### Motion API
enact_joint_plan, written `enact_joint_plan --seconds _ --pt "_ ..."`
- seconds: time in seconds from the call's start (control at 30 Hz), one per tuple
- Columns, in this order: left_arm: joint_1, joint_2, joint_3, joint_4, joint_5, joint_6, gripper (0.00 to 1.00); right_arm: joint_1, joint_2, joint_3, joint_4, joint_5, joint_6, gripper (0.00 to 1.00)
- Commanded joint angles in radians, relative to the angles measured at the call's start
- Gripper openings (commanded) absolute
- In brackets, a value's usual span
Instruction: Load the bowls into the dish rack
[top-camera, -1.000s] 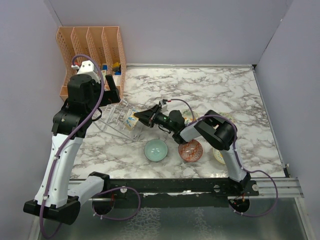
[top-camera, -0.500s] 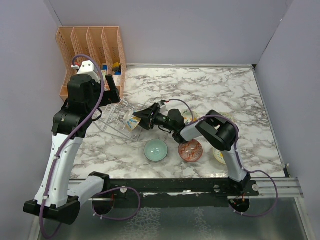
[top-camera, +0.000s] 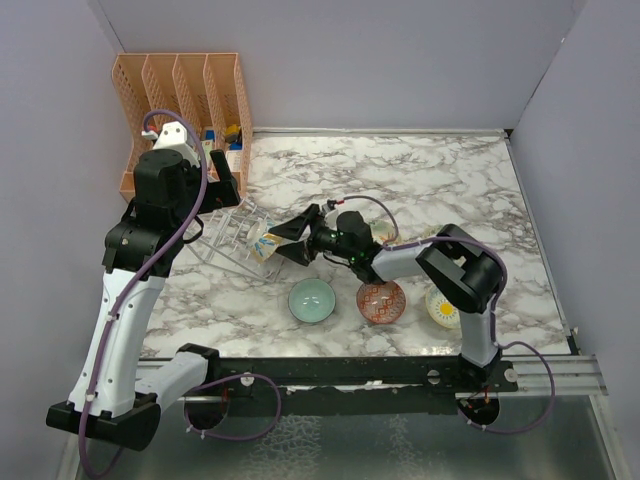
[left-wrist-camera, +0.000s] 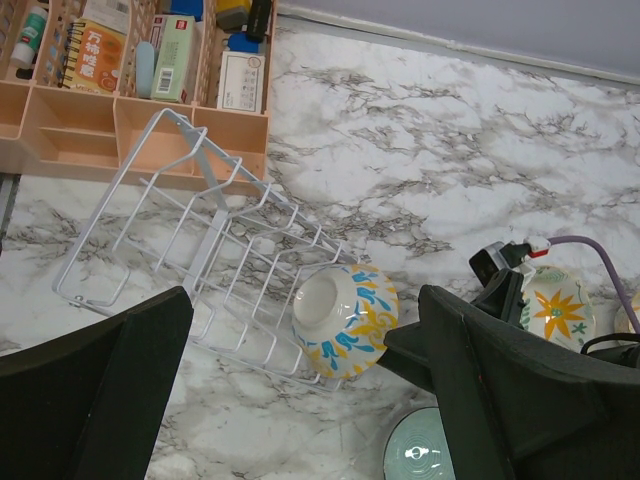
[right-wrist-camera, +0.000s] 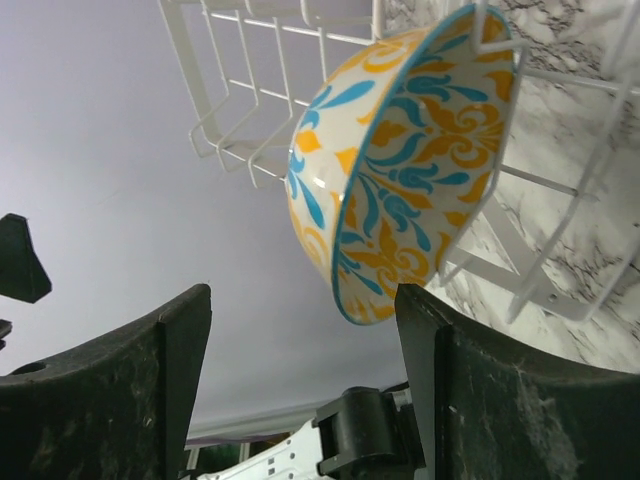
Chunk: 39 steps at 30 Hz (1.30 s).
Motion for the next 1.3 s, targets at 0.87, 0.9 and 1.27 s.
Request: enact_joint_plan --seconds 0.87,0.9,1.27 --pt "-0.005 -0.006 0.007 0.033 -0.024 0.025 0.99 -0.119 -0.43 0.321 -1.488 0.491 -1.06 0.77" --pt "-0.005 -0.006 0.007 0.031 -0.026 0.025 0.99 -0.119 -0.415 0.336 -1.527 0.509 -1.103 0.77" --pt "-0.005 -0.01 0.005 0.023 -0.019 0.024 0.99 -0.119 -0.244 0.375 -1.601 0.543 -1.293 0.76"
